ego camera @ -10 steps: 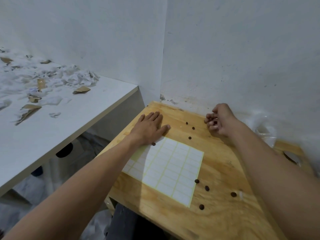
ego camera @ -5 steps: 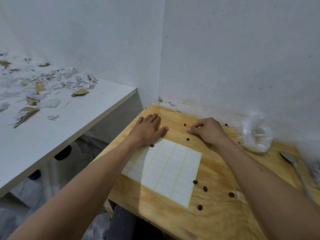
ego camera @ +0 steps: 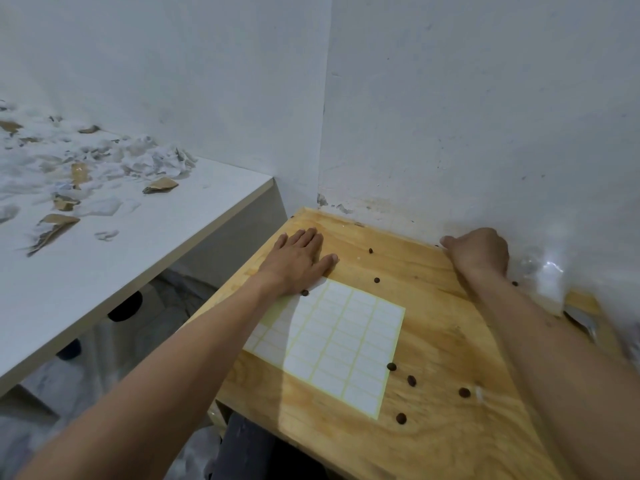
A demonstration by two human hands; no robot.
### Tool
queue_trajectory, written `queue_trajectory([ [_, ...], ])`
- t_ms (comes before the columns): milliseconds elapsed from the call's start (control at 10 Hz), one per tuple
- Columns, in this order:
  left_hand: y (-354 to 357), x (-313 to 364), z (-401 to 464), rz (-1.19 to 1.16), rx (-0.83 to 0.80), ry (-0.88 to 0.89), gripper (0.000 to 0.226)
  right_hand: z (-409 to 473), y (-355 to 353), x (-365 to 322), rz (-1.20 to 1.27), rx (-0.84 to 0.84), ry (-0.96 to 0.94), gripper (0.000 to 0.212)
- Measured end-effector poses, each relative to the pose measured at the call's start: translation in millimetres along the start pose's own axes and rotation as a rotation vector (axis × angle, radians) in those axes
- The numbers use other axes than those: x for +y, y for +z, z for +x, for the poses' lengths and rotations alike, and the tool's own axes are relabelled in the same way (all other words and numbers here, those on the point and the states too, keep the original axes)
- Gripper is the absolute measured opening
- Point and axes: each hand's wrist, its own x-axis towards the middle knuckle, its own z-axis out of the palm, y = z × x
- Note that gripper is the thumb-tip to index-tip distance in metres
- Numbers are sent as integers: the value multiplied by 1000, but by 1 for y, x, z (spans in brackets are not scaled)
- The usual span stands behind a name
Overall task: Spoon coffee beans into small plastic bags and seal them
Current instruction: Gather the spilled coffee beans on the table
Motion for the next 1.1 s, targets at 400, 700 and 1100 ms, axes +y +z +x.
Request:
queue_trajectory([
  [400, 0, -1, 0, -1, -4, 0, 77, 11, 17, 9, -160, 94, -42, 29],
  [700, 5, -4, 3, 0, 16, 7, 80, -12, 19, -33, 918, -467, 450, 16],
  [1100, 6, -3, 5, -9, 29, -6, 80, -57, 54, -53, 41, -349, -287, 19],
])
